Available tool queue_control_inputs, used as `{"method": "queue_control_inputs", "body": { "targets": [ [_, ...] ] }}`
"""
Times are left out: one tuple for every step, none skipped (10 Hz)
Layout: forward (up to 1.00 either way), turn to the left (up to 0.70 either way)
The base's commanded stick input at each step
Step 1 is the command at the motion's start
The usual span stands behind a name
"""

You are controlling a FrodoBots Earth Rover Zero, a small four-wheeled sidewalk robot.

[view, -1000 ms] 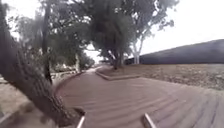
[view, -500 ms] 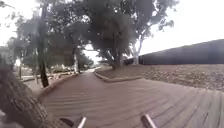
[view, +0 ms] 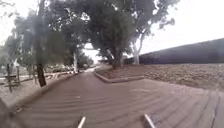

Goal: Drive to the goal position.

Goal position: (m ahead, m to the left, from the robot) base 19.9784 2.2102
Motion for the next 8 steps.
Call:
{"method": "queue_control_inputs", "body": {
  "targets": [
    [0.85,0.00],
    [0.85,0.00],
    [0.85,0.00],
    [0.85,0.00],
    [0.85,0.00],
    [0.85,0.00],
    [0.85,0.00],
    [0.85,0.00]
  ]
}}
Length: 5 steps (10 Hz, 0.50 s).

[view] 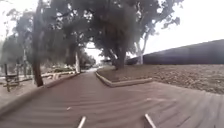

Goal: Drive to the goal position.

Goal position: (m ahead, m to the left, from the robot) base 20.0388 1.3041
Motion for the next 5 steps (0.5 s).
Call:
{"method": "queue_control_inputs", "body": {
  "targets": [
    [0.85,0.05],
    [0.85,0.17],
    [0.85,0.34],
    [0.85,0.34],
    [0.85,0.34]
  ]
}}
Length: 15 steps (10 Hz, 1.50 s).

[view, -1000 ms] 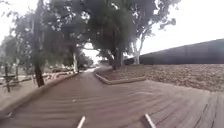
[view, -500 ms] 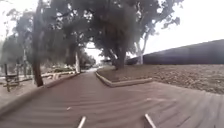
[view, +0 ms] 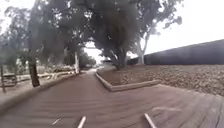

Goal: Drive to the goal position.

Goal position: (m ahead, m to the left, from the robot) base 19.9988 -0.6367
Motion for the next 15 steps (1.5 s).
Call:
{"method": "queue_control_inputs", "body": {
  "targets": [
    [0.85,0.34],
    [0.87,0.35],
    [0.99,0.39],
    [1.00,0.40],
    [1.00,0.40],
    [1.00,0.40],
    [1.00,0.40],
    [1.00,0.40],
    [1.00,0.08],
    [1.00,0.00],
    [0.99,0.00],
    [0.98,-0.09],
    [0.98,-0.37],
    [0.98,-0.38],
    [0.98,-0.35]
  ]
}}
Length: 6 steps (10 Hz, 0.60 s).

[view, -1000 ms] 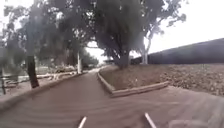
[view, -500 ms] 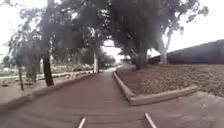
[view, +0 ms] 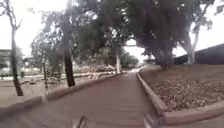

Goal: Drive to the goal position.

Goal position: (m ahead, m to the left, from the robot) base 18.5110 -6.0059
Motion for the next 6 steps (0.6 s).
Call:
{"method": "queue_control_inputs", "body": {
  "targets": [
    [0.98,-0.39],
    [0.98,-0.39],
    [0.98,-0.39],
    [0.98,-0.39],
    [0.98,-0.37],
    [0.98,-0.32]
  ]
}}
